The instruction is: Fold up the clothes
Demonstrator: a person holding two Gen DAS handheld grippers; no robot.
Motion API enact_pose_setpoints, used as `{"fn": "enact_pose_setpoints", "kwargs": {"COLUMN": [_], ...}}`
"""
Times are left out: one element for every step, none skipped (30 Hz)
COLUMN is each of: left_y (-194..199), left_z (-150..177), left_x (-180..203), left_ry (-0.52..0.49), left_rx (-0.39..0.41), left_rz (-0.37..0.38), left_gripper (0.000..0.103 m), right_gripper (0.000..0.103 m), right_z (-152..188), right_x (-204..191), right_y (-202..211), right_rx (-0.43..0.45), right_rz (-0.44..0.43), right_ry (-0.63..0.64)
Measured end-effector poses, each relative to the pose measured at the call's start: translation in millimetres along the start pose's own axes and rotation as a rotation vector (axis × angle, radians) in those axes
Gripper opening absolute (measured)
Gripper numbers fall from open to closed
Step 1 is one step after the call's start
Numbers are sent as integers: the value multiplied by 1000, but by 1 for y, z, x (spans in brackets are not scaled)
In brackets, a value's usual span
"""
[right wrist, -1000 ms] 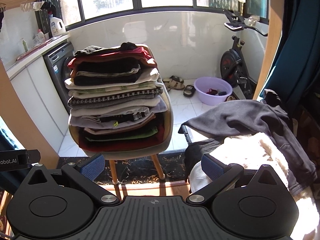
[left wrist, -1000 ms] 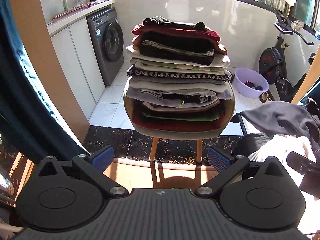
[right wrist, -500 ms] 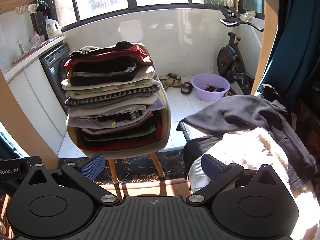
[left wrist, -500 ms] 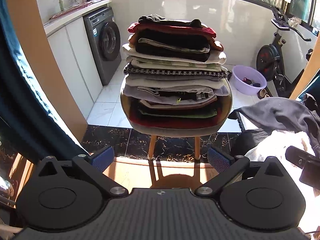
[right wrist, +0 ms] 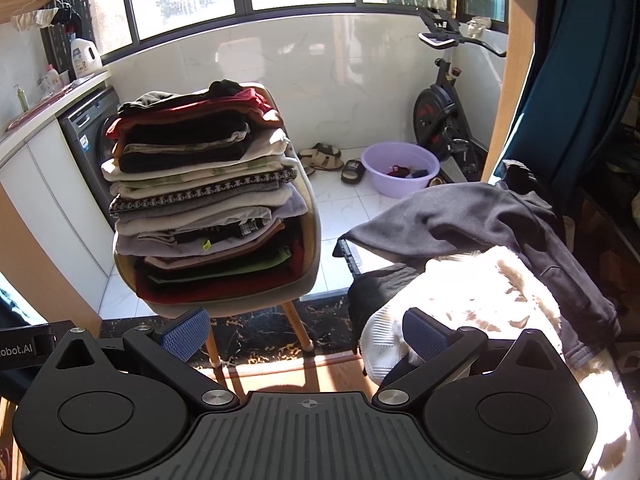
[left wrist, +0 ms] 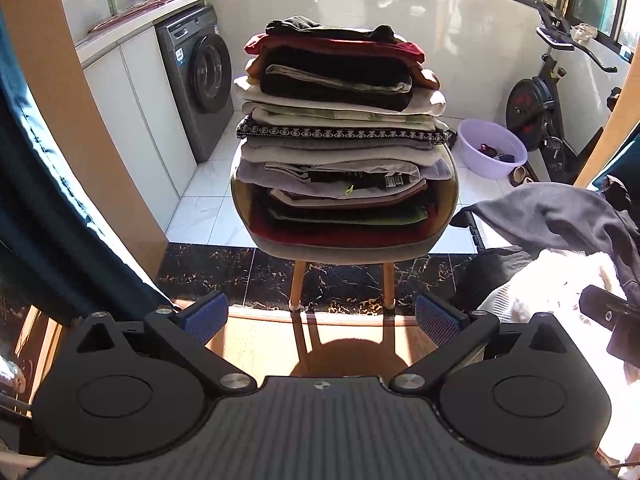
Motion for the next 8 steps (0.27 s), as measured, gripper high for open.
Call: {"fn": "enact_pose_setpoints", "kwargs": {"left_y": [0, 0, 0, 0, 1, 1, 1, 1], "left_z": [0, 0, 0, 0, 0, 0, 0, 0], "left_x": [0, 0, 1, 1, 1, 1, 1, 1], "left_ry": [0, -2, -3, -5, -6, -7, -7, -6], "left_rx": [-1, -1, 0, 1, 2, 2, 3, 2], "left_rz": [2, 3, 4, 5, 5, 6, 6, 8], "left_gripper": [102, 102, 102, 102, 102, 102, 102, 102], "right_gripper": [102, 102, 102, 102, 102, 102, 102, 102], "right_z": [0, 0, 1, 1, 1, 1, 1, 1], "right_x": [0, 0, -1, -1, -1, -2, -2, -3], "right_y": [0, 1, 1, 2, 2, 3, 3, 3], "right_rx": [0, 0, 0, 0, 1, 1, 1, 1], "right_rz": [1, 2, 2, 3, 3, 2, 2, 1], "right_ry": [0, 0, 1, 2, 3, 6, 8, 10]}}
Point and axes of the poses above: each gripper's, at about its wrist camera, not at the fingertips, and y roughly against the way its jaws point, x to its right, z to its underside, the point moved 7 cm from there along -y, roughly the way its jaws point, and after that the axes turned 6 degrees about -z, right-handed, at the moved point
